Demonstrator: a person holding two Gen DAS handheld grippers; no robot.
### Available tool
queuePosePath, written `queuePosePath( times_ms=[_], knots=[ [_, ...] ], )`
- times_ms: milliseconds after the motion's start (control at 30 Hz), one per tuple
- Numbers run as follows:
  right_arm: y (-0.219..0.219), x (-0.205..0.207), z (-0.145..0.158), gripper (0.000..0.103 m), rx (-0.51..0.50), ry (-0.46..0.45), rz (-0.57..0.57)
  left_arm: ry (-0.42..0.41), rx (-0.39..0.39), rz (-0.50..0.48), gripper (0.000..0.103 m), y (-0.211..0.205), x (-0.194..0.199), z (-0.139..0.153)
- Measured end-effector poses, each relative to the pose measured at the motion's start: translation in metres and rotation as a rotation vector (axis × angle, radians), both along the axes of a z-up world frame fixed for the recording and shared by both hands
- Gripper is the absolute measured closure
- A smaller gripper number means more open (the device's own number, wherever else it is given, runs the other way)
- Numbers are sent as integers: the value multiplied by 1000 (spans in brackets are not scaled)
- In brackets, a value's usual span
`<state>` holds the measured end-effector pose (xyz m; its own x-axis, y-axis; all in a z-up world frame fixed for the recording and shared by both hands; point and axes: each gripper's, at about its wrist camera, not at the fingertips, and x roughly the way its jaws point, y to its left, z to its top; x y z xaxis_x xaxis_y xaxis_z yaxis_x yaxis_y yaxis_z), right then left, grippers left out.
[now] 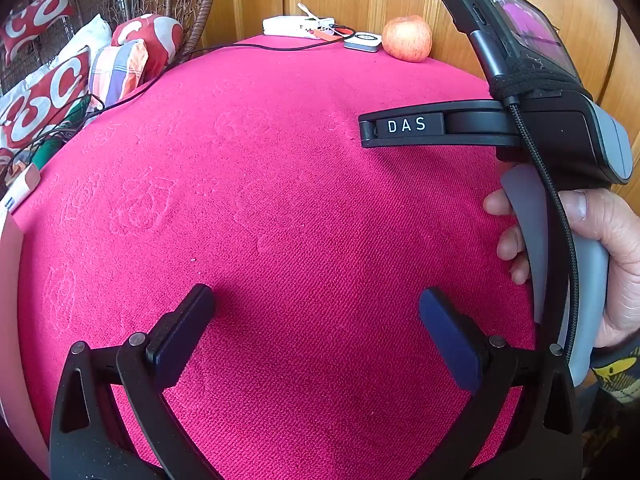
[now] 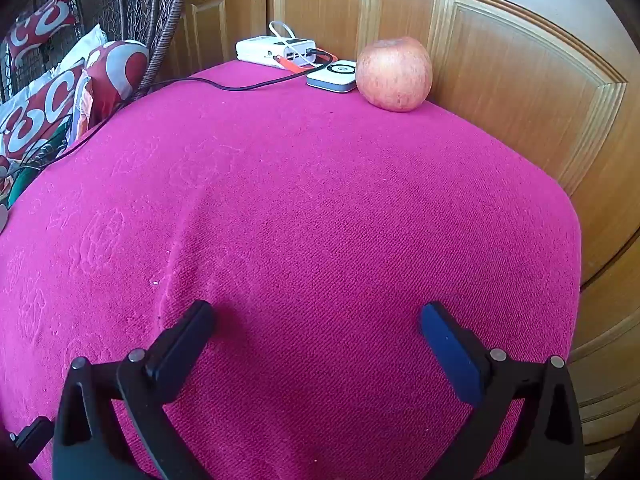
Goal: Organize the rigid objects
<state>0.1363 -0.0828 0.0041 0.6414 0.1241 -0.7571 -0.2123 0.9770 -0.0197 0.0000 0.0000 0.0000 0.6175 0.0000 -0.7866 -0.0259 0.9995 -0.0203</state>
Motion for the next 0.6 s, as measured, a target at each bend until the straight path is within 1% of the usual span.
queuePosePath(
  times_ms=[333,533,600],
  knots=[
    [-4,-2,0,0,1,0,-1,0,0,0,0,2,1,0],
    [1,1,0,0,0,0,0,0,0,0,0,6,5,0],
    [0,0,0,0,0,0,-1,0,0,0,0,1,0,0]
  ],
)
